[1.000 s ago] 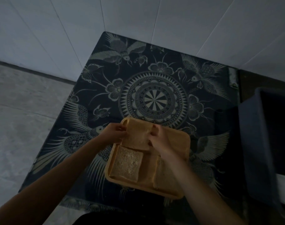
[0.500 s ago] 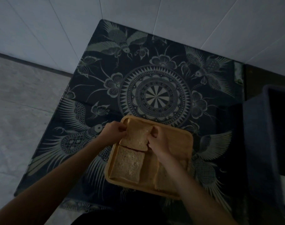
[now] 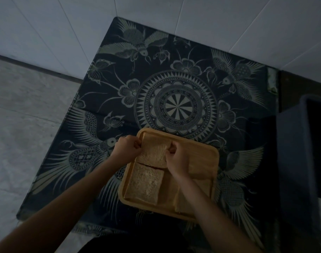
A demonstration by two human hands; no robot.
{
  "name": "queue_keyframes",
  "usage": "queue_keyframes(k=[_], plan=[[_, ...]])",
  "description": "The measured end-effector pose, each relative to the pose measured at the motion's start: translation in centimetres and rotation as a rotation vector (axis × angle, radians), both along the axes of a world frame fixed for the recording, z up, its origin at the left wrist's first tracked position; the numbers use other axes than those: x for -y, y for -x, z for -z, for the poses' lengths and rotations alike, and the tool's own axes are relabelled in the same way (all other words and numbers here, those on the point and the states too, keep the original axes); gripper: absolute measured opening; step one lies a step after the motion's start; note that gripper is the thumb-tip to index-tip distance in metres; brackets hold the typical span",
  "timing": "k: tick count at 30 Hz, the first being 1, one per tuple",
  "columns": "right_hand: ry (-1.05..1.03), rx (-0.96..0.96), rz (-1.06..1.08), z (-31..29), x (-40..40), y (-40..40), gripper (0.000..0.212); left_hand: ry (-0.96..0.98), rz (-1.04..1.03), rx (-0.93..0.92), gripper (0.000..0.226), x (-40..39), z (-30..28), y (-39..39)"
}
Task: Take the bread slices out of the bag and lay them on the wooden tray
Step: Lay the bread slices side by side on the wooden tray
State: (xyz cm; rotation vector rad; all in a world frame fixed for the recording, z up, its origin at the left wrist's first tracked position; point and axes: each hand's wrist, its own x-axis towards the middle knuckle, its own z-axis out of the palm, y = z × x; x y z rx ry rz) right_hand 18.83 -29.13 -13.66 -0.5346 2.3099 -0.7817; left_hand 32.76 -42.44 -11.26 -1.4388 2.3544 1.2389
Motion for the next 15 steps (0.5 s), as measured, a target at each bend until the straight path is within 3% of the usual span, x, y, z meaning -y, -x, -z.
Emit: queue_keyframes(k=[15], plan=[[0.023, 0.138, 0.043, -0.18, -0.42, 0.18, 0.048, 0.043, -0.019, -0.049, 0.016, -0.24, -0.09, -0.40]])
